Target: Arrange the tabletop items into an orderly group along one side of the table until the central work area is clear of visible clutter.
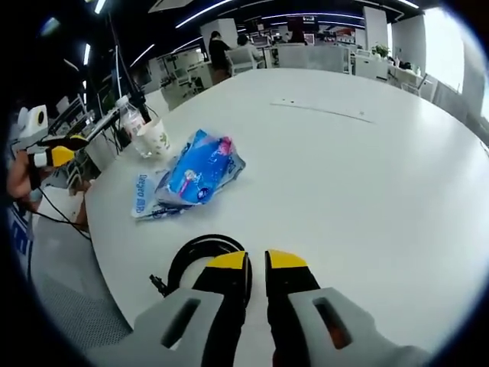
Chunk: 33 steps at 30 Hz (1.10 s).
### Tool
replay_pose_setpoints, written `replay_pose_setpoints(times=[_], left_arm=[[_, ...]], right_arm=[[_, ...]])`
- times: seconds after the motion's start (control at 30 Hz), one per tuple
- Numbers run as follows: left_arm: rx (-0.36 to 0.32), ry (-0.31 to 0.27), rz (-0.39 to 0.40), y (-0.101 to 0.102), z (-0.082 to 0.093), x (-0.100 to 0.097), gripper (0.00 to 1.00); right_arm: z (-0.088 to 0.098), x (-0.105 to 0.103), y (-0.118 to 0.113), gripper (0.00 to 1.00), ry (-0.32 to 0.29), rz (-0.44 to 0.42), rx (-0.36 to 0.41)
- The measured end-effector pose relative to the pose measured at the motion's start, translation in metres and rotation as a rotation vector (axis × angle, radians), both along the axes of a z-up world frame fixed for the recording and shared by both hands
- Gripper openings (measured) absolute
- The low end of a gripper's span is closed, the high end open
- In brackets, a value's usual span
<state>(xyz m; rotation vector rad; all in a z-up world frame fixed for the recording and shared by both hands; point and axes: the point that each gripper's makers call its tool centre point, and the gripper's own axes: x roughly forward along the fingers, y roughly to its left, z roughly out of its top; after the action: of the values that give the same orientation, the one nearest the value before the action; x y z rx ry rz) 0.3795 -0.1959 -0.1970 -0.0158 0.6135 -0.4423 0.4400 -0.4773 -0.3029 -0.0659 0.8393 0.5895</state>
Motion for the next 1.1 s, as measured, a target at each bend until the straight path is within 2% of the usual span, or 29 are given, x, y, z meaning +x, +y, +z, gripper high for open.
replay_pose_setpoints(times=[0.5,0.9,1.1], left_arm=[[0.007,0.002,0.041,0.009,0.001,-0.008,0.4],[-0.005,0.005,0.088,0.017,0.002,-0.011,0.4],[-0.006,0.007,0.101,0.019,0.002,-0.011,0.4]], right_arm=[[0.004,0.027,0.02,0.1,-0.005,0.084,-0.008],[0.008,0.037,0.037,0.11,-0.005,0.133,-0.011],[0.004,0.049,0.04,0.13,0.003,0.163,-0.015]])
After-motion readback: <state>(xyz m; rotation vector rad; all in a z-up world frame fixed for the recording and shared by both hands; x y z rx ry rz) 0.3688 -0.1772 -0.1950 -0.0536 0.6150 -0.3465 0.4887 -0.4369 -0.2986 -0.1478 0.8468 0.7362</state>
